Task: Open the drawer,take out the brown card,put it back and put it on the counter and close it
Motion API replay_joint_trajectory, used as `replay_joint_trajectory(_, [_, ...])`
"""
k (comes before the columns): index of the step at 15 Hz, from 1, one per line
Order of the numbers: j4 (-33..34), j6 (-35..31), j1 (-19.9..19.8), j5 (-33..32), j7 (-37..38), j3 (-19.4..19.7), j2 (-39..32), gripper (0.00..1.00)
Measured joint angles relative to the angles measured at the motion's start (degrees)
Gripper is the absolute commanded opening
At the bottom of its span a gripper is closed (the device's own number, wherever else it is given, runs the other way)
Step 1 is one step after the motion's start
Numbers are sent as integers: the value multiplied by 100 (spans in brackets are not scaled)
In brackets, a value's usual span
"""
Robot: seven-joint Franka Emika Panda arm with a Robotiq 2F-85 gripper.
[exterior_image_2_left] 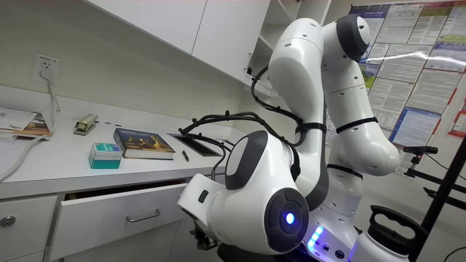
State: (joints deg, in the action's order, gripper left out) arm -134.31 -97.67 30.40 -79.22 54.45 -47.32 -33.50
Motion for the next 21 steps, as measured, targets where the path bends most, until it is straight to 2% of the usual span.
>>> replay_joint_trajectory(4, [143, 1, 484, -305, 170, 590, -145, 100])
replay_joint_trajectory(8, [475, 14, 1014, -794, 902, 1256, -646, 100])
replay_joint_trajectory(13, [1027, 235, 1543, -1064, 1942, 1985, -1311, 100])
replay_joint_trajectory(17, [1590, 726, 1939, -1143, 2453, 2292, -1839, 100])
replay_joint_trajectory(21, [1820, 820, 2046, -1161, 2463, 2335, -2052, 100])
